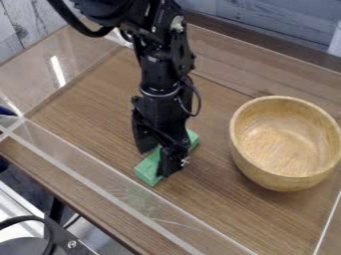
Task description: Put the green block in the brown bowl
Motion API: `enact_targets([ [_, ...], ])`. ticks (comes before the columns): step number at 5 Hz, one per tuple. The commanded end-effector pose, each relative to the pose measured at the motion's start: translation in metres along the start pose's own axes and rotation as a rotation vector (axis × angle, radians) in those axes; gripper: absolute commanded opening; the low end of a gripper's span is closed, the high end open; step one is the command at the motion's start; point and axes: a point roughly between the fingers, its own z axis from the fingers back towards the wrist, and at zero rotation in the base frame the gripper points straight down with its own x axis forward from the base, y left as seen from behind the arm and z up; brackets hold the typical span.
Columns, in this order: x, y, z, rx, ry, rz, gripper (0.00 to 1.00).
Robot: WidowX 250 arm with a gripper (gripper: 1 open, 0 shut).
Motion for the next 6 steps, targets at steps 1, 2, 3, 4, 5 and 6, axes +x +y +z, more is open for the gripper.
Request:
enact_targets([
  [1, 0.001, 0.008, 0.016, 0.038, -0.050, 0.011, 1.00],
  [2, 0.001, 0.011, 0.017, 0.053, -0.038, 0.051, 1.00],
  [3, 0.003, 0.014, 0.017, 0.066, -0.027, 0.082, 1.00],
  [4, 0.004, 0.015, 0.011, 0.050, -0.031, 0.113, 1.00],
  [5, 0.006, 0.016, 0.006, 0.034, -0.034, 0.142, 1.00],
  [6, 0.007, 0.018, 0.001, 0.015, -0.038, 0.172, 0.00],
])
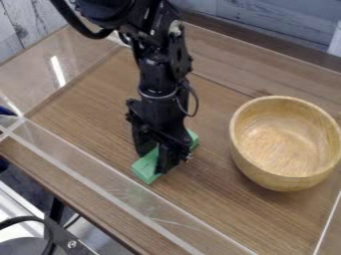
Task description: Put the green block in the brown bowl
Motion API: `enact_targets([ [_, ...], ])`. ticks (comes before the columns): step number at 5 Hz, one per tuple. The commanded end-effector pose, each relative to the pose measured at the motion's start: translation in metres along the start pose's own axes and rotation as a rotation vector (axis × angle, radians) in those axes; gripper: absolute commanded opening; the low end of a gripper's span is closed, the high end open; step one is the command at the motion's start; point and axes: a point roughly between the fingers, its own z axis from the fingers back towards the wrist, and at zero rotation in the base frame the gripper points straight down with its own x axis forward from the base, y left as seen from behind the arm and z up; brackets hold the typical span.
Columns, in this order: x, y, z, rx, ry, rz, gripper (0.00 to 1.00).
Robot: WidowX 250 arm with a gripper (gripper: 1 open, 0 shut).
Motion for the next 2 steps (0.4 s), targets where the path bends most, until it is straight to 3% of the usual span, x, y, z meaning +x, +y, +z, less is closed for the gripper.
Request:
enact_targets([
  [1, 0.0058, 0.0025, 0.0113, 0.019, -0.065, 0.005, 0.00],
  [2, 0.0102, -0.0016, 0.0137, 0.034, -0.060, 0.017, 0.00],
])
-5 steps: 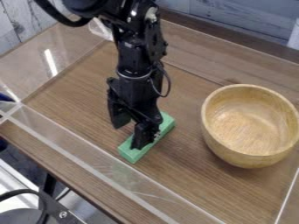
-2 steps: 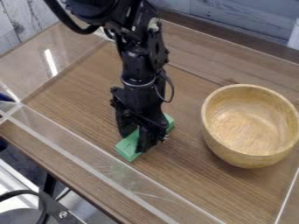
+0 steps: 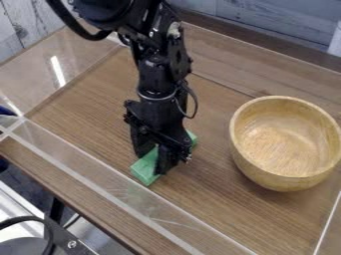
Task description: Put the green block in the brown bowl
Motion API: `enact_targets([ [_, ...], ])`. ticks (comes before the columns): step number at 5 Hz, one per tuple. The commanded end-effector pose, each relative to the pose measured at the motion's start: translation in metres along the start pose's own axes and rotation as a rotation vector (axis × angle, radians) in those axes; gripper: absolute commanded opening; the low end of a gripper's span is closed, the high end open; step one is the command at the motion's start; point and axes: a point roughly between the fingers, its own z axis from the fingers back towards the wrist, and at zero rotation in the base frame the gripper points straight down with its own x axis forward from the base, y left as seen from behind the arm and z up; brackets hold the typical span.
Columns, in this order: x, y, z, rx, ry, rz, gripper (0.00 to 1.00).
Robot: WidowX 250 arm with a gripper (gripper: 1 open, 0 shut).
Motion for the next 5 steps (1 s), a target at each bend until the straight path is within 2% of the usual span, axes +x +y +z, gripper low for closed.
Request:
enact_targets([
  [1, 0.016, -0.001, 0.016, 0.033, -0.054, 0.013, 0.00],
  [2, 0.016, 0.001, 0.025, 0.007, -0.021, 0.008, 0.00],
  [3, 0.024, 0.002, 0.048, -0.027, -0.005, 0.006, 0.00],
  [4, 0.041, -0.008, 0.070, -0.039, -0.044, 0.011, 0.00],
  [5, 0.059, -0.026, 0.083, -0.052, -0.073, 0.007, 0.00],
])
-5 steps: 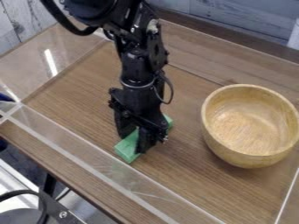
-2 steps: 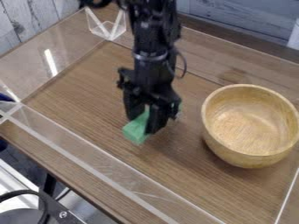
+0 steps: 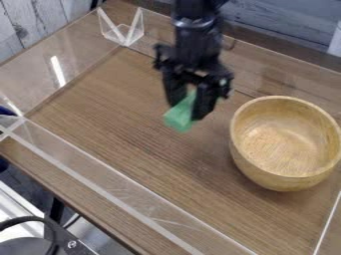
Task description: Put the green block in the brown bowl
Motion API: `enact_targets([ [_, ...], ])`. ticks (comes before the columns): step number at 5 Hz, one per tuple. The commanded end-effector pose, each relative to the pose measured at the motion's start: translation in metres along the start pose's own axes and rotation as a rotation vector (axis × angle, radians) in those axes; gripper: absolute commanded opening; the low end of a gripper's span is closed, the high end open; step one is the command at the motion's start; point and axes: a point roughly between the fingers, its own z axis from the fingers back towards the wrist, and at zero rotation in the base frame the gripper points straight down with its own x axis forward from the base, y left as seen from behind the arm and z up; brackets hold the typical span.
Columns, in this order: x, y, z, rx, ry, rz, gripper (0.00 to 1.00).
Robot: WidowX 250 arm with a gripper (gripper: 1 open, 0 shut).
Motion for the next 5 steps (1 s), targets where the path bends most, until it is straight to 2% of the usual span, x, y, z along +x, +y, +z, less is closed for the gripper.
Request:
enact_targets([
  [1, 0.031, -0.026, 0.018, 0.013, -0.049, -0.038, 0.00],
  [2, 0.046, -0.053, 0.016, 0.023, -0.038, -0.086, 0.00],
  [3, 0.051, -0.066, 0.013, 0.031, -0.025, -0.119, 0.00],
  [5, 0.058, -0.086, 0.003, -0.004, 0.012, -0.128, 0.00],
])
